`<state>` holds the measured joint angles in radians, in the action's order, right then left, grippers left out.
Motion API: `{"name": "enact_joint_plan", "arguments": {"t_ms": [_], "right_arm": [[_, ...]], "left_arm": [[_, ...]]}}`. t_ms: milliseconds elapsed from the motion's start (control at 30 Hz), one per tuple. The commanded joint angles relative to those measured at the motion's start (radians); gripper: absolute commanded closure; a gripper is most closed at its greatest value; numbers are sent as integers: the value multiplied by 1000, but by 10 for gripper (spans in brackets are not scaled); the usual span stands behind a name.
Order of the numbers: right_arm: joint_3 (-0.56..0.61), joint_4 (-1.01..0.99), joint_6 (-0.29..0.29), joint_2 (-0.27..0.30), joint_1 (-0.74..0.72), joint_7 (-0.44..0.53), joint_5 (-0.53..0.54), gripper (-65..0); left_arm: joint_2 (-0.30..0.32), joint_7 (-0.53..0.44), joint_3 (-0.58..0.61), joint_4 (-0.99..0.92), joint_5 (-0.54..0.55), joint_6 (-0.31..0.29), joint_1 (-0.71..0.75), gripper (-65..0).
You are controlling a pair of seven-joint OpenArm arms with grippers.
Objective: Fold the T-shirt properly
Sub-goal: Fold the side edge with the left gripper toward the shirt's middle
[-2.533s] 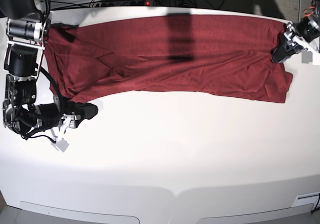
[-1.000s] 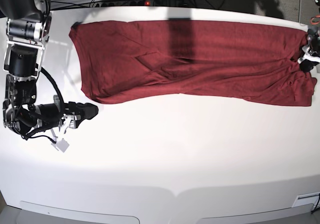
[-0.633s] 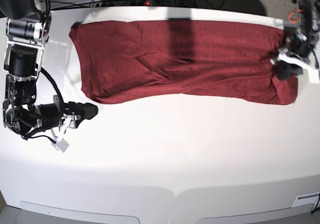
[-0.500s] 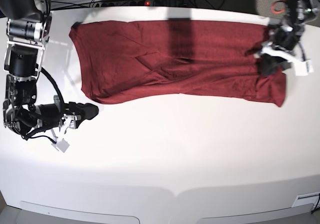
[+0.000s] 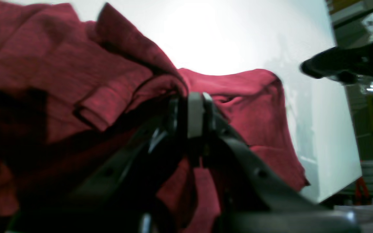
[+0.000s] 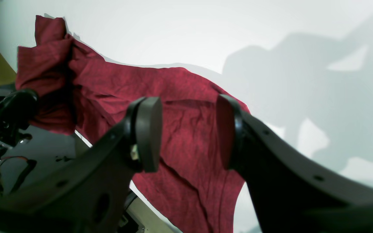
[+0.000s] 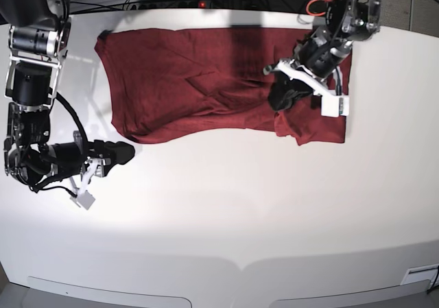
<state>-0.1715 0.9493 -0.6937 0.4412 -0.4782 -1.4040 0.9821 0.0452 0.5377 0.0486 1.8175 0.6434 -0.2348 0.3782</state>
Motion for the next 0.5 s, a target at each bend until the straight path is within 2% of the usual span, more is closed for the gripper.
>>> {"name": "enact_joint_plan", "arguments": {"t_ms": [0, 400, 467], "right_arm": [[-5, 15, -4, 16, -29, 8, 24, -276], [-5, 15, -4, 16, -29, 8, 24, -276], [-5, 15, -4, 16, -29, 8, 24, -276]], "left_arm": [[0, -16, 15, 19, 10, -9, -4, 0], [0, -10, 115, 19, 10, -10, -4, 0], [0, -8, 132, 19, 10, -41, -5, 0]]}}
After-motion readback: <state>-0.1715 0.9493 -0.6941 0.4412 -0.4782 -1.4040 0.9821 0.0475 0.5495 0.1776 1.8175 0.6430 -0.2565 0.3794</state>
